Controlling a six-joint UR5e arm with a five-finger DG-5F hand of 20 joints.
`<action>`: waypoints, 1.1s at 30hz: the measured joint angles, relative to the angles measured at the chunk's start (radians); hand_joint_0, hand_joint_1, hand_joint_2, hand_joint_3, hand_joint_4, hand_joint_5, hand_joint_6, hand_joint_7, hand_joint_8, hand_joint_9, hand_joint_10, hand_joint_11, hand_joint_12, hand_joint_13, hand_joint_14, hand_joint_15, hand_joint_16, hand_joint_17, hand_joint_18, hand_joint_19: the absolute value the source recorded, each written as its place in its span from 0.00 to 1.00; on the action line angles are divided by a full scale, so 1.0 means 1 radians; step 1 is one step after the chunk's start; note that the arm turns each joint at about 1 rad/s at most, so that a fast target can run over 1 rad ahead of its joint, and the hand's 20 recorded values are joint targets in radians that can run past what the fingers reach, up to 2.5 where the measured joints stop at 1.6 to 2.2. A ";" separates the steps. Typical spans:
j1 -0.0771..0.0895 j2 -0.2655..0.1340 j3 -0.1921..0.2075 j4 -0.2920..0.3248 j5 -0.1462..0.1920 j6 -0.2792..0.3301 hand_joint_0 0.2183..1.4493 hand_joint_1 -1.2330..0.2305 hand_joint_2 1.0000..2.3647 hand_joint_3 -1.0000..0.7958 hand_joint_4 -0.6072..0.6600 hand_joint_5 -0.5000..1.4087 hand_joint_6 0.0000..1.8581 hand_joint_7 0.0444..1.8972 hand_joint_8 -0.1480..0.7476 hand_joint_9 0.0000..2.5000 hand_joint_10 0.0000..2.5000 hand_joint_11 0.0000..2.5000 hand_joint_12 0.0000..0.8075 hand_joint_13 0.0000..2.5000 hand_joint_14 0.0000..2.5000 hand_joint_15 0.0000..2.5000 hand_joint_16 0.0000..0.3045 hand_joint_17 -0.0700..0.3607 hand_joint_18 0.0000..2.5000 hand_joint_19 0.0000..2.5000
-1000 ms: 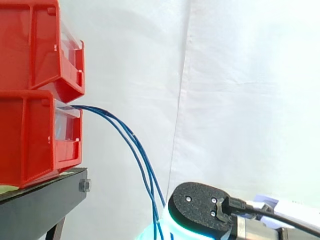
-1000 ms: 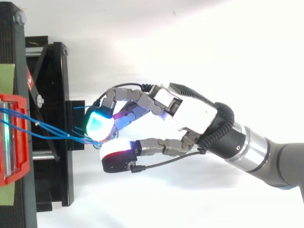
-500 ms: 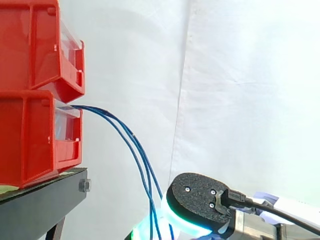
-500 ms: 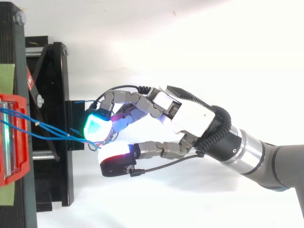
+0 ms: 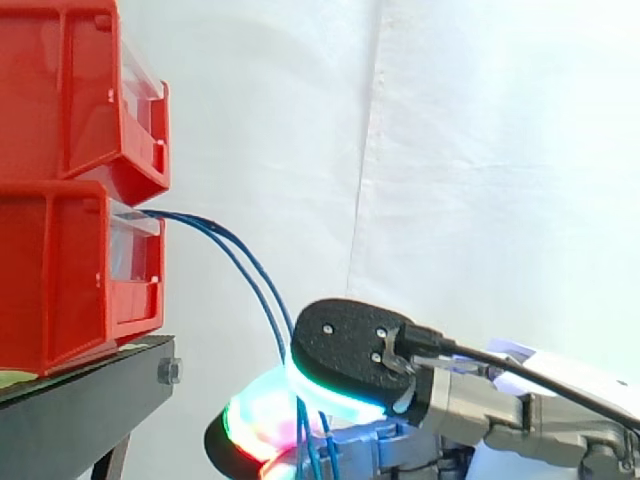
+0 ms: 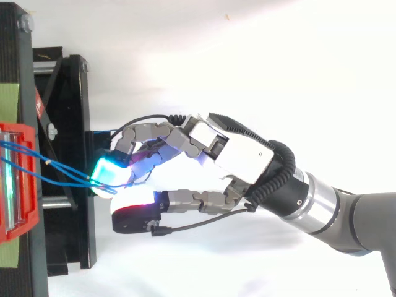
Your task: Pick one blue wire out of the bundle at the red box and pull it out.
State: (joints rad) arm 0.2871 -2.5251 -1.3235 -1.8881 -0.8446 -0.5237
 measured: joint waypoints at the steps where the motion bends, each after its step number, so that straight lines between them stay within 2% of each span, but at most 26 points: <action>1: 0.000 0.000 0.004 -0.001 0.000 -0.002 0.31 0.34 0.01 0.46 0.67 0.17 0.44 0.52 0.57 0.41 0.01 0.21 0.56 0.40 0.01 0.18 0.20 0.48 0.33 0.23; 10: 0.000 0.000 0.016 -0.003 -0.002 -0.011 0.32 0.34 0.01 0.45 0.68 0.17 0.44 0.50 0.57 0.41 0.01 0.22 0.56 0.40 0.01 0.18 0.20 0.48 0.33 0.23; 14: 0.000 0.000 0.016 -0.003 -0.002 -0.009 0.27 0.36 0.01 0.38 0.68 0.19 0.35 0.58 0.56 0.41 0.01 0.22 0.55 0.39 0.01 0.18 0.20 0.48 0.32 0.24; 19: -0.002 -0.001 0.015 -0.012 -0.005 -0.008 0.26 0.38 0.01 0.37 0.68 0.21 0.29 0.67 0.56 0.41 0.01 0.21 0.56 0.39 0.01 0.18 0.20 0.49 0.32 0.24; 25: -0.005 -0.001 -0.004 -0.050 -0.017 -0.004 0.26 0.38 0.01 0.37 0.68 0.21 0.27 0.69 0.56 0.41 0.01 0.21 0.56 0.39 0.01 0.18 0.21 0.49 0.32 0.24; 33: -0.009 -0.001 -0.026 -0.050 -0.023 0.017 0.26 0.39 0.01 0.37 0.68 0.21 0.27 0.69 0.56 0.41 0.01 0.21 0.56 0.39 0.01 0.18 0.20 0.49 0.32 0.24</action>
State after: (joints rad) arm 0.2779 -2.5263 -1.3491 -1.9377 -0.8679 -0.5063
